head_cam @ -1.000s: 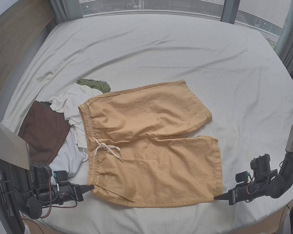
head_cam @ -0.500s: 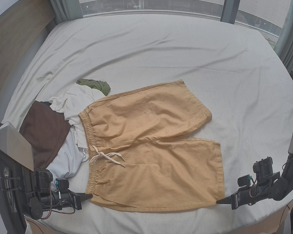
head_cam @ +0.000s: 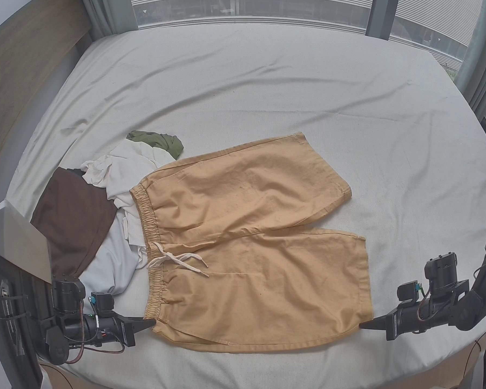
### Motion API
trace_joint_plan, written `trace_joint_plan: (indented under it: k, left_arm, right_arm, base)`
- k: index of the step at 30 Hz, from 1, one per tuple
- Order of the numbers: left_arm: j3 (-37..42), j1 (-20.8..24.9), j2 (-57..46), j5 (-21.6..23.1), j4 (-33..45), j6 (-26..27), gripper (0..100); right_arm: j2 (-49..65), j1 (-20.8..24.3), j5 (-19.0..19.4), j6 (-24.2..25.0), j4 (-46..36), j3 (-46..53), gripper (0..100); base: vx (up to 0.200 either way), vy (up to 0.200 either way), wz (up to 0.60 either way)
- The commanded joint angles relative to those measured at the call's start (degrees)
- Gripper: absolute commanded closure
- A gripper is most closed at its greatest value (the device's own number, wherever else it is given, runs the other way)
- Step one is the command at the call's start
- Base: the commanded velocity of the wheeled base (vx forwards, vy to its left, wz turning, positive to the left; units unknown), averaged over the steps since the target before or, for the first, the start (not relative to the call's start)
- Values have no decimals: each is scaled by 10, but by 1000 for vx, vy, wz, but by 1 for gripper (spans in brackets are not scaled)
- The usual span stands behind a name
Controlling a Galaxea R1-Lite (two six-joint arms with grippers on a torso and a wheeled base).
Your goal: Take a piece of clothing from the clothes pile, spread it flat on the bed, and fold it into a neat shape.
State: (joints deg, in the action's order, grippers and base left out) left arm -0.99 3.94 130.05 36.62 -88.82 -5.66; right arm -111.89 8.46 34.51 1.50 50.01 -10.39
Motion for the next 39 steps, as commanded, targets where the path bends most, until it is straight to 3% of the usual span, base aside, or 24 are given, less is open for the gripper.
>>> trace_joint_plan:
  k: [1,5,6,11,22,27,39]
  left_arm:
    - [-19,30,-65,0,-3,-41,100]
    - [-31,38,-84,-1,-3,-75,100]
    - [-40,40,-91,-3,-3,-92,100]
    - [-67,41,-93,-2,-3,-109,100]
    - [-96,47,-145,-6,-3,-174,100]
    - [-102,49,-179,-6,-2,-219,100]
    - [-115,42,-194,-7,-1,-234,100]
  right_arm:
    - [61,1,11,3,1,-11,100]
    - [83,2,12,18,1,-25,100]
    - [98,3,13,41,1,-39,100]
    - [122,2,13,94,3,-72,100]
    - [136,-1,8,159,5,-130,100]
    - [143,-5,6,200,59,-133,100]
    - [138,-5,-6,216,100,-150,100]
  base:
    - [0,0,0]
    - [0,0,0]
    - [0,0,0]
    - [0,0,0]
    - [0,0,0]
    - [0,0,0]
    - [0,0,0]
